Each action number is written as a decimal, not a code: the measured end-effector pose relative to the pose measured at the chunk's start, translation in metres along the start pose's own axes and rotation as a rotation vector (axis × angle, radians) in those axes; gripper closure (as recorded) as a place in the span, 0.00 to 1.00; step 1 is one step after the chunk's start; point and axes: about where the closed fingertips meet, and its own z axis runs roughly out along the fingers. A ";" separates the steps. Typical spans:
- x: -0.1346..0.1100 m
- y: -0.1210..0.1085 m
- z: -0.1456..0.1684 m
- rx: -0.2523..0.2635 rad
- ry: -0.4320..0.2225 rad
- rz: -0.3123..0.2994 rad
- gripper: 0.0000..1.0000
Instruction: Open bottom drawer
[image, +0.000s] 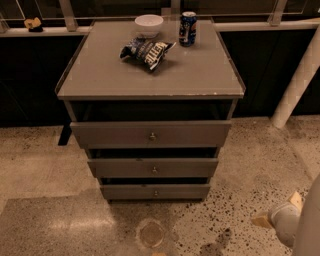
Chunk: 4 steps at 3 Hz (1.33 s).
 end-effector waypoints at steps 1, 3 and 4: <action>-0.003 -0.001 0.002 -0.010 0.008 -0.089 0.00; -0.003 -0.003 0.007 -0.109 0.099 -0.646 0.00; -0.002 -0.009 0.006 -0.102 0.105 -0.688 0.00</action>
Offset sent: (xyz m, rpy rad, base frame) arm 0.0127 -0.0021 0.0021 -0.4483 0.3633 0.5735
